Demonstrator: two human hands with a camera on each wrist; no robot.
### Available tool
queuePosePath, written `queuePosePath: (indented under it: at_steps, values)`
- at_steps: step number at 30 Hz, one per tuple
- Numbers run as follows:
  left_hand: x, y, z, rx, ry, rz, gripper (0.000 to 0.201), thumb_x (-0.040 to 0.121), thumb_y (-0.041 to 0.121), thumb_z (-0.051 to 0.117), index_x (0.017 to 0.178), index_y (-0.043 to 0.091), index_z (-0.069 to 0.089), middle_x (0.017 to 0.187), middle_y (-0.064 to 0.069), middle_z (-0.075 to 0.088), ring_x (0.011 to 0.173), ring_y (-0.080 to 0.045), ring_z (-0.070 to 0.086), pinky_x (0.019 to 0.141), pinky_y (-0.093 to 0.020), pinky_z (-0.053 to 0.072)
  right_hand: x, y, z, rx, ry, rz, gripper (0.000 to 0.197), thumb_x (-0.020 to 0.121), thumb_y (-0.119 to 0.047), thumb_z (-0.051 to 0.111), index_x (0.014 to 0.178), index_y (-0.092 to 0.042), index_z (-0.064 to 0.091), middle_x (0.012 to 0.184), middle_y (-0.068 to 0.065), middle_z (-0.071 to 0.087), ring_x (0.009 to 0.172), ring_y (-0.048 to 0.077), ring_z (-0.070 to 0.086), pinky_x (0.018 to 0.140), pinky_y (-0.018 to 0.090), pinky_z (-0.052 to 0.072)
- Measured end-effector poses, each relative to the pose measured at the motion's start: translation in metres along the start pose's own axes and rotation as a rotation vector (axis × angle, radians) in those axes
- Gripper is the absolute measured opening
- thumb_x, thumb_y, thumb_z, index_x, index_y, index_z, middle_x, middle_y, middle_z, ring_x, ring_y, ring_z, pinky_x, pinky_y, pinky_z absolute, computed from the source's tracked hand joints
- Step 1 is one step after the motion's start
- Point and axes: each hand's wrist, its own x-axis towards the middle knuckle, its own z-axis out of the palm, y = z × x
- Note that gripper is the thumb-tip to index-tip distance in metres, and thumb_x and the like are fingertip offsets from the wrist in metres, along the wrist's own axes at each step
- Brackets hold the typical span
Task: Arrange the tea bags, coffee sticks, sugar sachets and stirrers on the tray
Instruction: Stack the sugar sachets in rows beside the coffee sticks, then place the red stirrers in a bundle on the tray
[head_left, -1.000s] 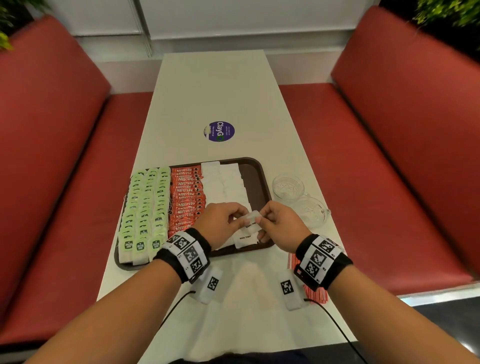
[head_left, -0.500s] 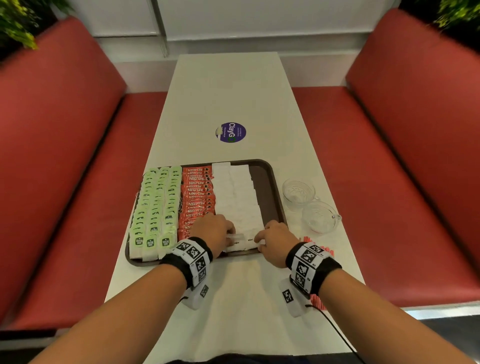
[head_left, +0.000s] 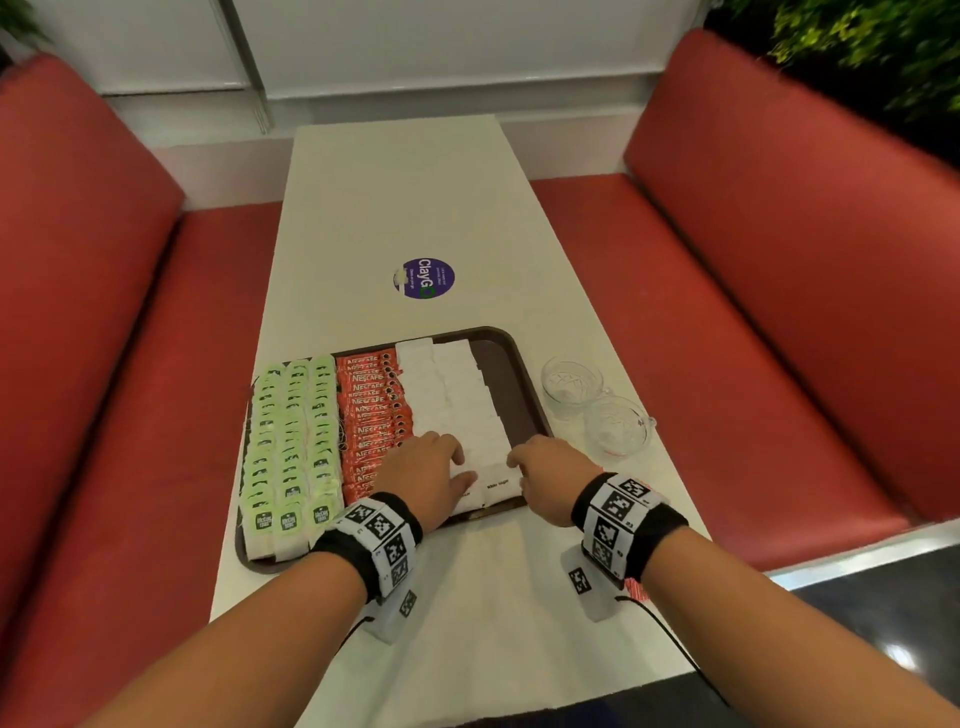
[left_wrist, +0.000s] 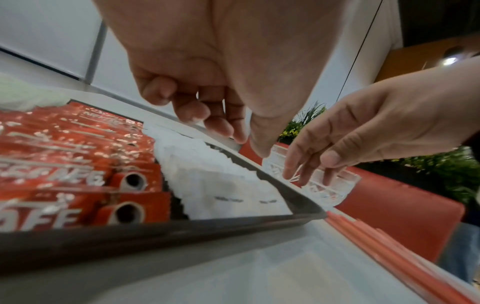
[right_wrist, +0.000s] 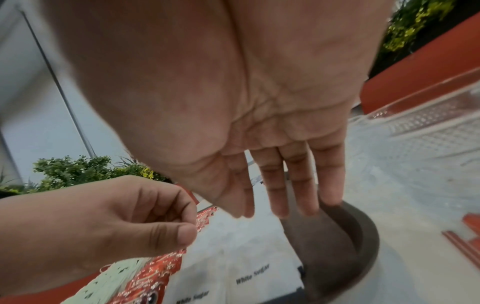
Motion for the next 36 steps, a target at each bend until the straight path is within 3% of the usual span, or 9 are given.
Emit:
queuePosePath:
  at_steps: [4, 10, 14, 16, 20, 24, 28, 31, 36]
  values:
    - [-0.007, 0.017, -0.003, -0.056, -0.072, 0.055, 0.03, 0.095, 0.052, 0.053, 0.111, 0.028, 0.06, 0.104, 0.005, 0.061, 0.094, -0.017, 0.058, 0.081, -0.034, 0.048, -0.017, 0.009, -0.011, 0.011, -0.012, 0.002, 0.04, 0.092, -0.003, 0.051, 0.129, -0.018, 0.06, 0.128, 0.006, 0.057, 0.117, 0.026, 0.056, 0.097, 0.034, 0.047]
    - [-0.013, 0.072, 0.009, -0.022, -0.248, 0.119, 0.034, 0.096, 0.046, 0.051, 0.114, 0.02, 0.063, 0.108, -0.001, 0.066, 0.099, -0.024, 0.061, 0.079, -0.032, 0.047, -0.042, 0.051, -0.019, -0.045, -0.135, -0.016, 0.065, 0.088, 0.009, 0.042, 0.143, -0.025, 0.05, 0.143, 0.005, 0.052, 0.13, 0.025, 0.05, 0.104, 0.033, 0.045]
    - [-0.011, 0.112, 0.036, 0.07, -0.361, 0.035, 0.055, 0.093, 0.06, 0.05, 0.122, 0.015, 0.061, 0.115, -0.007, 0.066, 0.104, -0.027, 0.063, 0.086, -0.038, 0.052, -0.046, 0.082, -0.016, -0.187, -0.196, -0.117, 0.065, 0.091, 0.006, 0.042, 0.151, -0.02, 0.041, 0.152, 0.006, 0.046, 0.138, 0.024, 0.044, 0.11, 0.033, 0.038]
    - [-0.013, 0.132, 0.047, 0.08, -0.387, -0.027, 0.059, 0.092, 0.063, 0.05, 0.117, 0.012, 0.062, 0.112, -0.009, 0.066, 0.101, -0.027, 0.064, 0.085, -0.038, 0.053, -0.046, 0.095, -0.012, -0.228, -0.201, -0.179, 0.063, 0.091, 0.004, 0.044, 0.15, -0.017, 0.041, 0.151, 0.007, 0.046, 0.136, 0.025, 0.047, 0.11, 0.034, 0.04]
    - [-0.015, 0.166, 0.064, -0.053, -0.362, -0.15, 0.066, 0.085, 0.069, 0.056, 0.121, 0.013, 0.053, 0.118, -0.008, 0.053, 0.107, -0.025, 0.056, 0.089, -0.036, 0.047, -0.04, 0.121, -0.004, -0.276, -0.2, -0.351, 0.058, 0.085, -0.005, 0.061, 0.141, -0.015, 0.049, 0.139, 0.006, 0.053, 0.127, 0.026, 0.052, 0.105, 0.038, 0.046]
    - [-0.018, 0.19, 0.079, -0.144, -0.269, -0.253, 0.098, 0.068, 0.08, 0.062, 0.136, 0.014, 0.039, 0.129, -0.007, 0.042, 0.12, -0.026, 0.044, 0.103, -0.04, 0.043, -0.035, 0.143, 0.001, -0.345, -0.181, -0.54, 0.073, 0.074, -0.017, 0.08, 0.139, -0.012, 0.048, 0.134, 0.007, 0.052, 0.122, 0.026, 0.051, 0.102, 0.042, 0.047]
    - [-0.016, 0.206, 0.092, -0.048, -0.207, -0.288, 0.117, 0.057, 0.09, 0.058, 0.14, 0.012, 0.032, 0.132, -0.008, 0.037, 0.121, -0.027, 0.037, 0.106, -0.043, 0.04, -0.033, 0.153, 0.006, -0.467, -0.11, -0.615, 0.072, 0.079, -0.007, 0.072, 0.144, -0.008, 0.043, 0.148, 0.011, 0.042, 0.129, 0.03, 0.046, 0.104, 0.044, 0.046]
    - [-0.013, 0.212, 0.097, -0.017, -0.187, -0.323, 0.112, 0.057, 0.085, 0.062, 0.138, 0.013, 0.031, 0.131, -0.007, 0.036, 0.121, -0.026, 0.037, 0.103, -0.043, 0.043, -0.026, 0.154, 0.011, -0.466, -0.042, -0.604, 0.052, 0.088, -0.012, 0.064, 0.138, -0.01, 0.049, 0.14, 0.01, 0.047, 0.12, 0.03, 0.05, 0.097, 0.044, 0.049]
    - [-0.01, 0.197, 0.092, -0.021, -0.234, -0.229, 0.075, 0.071, 0.055, 0.074, 0.126, 0.014, 0.042, 0.122, -0.005, 0.041, 0.115, -0.025, 0.041, 0.098, -0.041, 0.046, -0.021, 0.152, 0.016, -0.432, -0.013, -0.563, 0.036, 0.083, -0.026, 0.07, 0.114, -0.012, 0.058, 0.112, 0.008, 0.058, 0.101, 0.028, 0.055, 0.085, 0.04, 0.05]
